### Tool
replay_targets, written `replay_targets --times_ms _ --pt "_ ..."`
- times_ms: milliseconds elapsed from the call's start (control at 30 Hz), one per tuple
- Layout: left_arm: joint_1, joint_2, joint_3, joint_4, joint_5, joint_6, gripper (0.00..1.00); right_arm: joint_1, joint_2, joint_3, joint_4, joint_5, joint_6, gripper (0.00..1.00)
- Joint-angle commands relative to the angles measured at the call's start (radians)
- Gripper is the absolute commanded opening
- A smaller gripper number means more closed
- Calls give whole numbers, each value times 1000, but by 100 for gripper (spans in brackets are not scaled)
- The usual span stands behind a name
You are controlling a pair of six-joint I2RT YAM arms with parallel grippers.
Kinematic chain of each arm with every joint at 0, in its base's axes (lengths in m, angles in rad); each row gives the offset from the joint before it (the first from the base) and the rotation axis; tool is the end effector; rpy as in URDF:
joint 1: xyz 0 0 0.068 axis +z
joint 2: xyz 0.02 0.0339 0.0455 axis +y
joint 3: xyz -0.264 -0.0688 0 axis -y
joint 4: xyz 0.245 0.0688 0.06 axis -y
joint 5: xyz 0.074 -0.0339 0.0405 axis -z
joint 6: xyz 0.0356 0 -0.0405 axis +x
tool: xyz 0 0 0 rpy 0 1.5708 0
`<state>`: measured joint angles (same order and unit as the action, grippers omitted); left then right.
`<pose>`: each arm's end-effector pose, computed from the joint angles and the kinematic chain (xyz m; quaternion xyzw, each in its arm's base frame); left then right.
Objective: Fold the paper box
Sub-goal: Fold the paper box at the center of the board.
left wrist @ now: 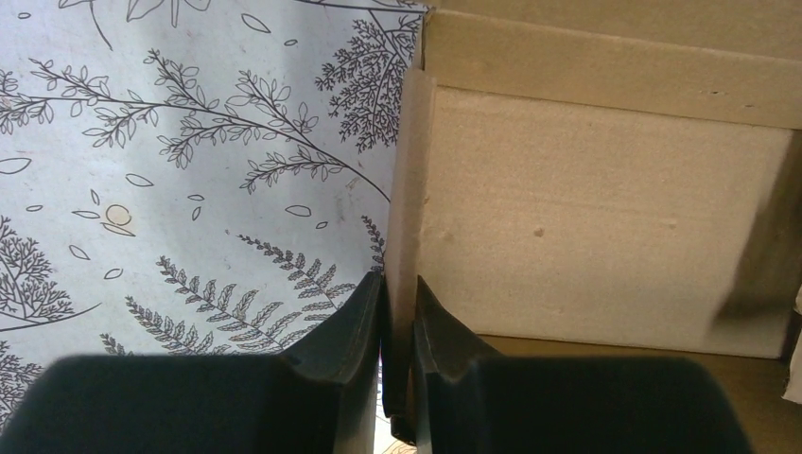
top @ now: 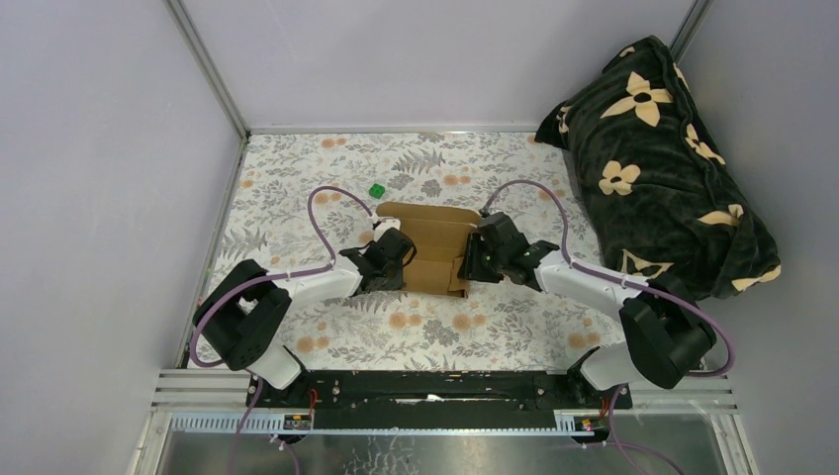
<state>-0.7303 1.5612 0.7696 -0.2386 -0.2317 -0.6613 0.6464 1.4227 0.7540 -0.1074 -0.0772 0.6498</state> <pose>0.2202 -0.1862 0.1522 0.0022 0.9577 -0.0845 0.2750 0.2287 0.1760 0.1931 -0.0134 0.9214 0.2618 0.2868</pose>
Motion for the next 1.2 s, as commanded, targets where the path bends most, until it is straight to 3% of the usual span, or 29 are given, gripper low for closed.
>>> replay_targets --times_ms 0,233,500,633,700,800,967,1167 --pt "-9 6 17 -1 23 -17 21 70 42 119 -175 211 -83 41" --pt "-9 -18 15 0 29 -14 21 152 140 210 -293 392 -122 39" --pt "-9 -62 7 1 39 -9 21 208 232 286 -406 638 -152 26" --pt "-9 -76 5 2 44 0 21 210 260 302 -424 741 -191 26" --pt "-9 -76 7 5 49 5 21 211 262 297 -395 745 -224 32" --pt "-9 -69 7 12 56 15 21 210 261 285 -345 731 -253 33" --pt "-8 -44 20 11 62 35 21 210 259 256 -266 710 -273 6" --pt "-8 -36 60 -11 99 55 21 211 291 237 -280 739 -245 2"
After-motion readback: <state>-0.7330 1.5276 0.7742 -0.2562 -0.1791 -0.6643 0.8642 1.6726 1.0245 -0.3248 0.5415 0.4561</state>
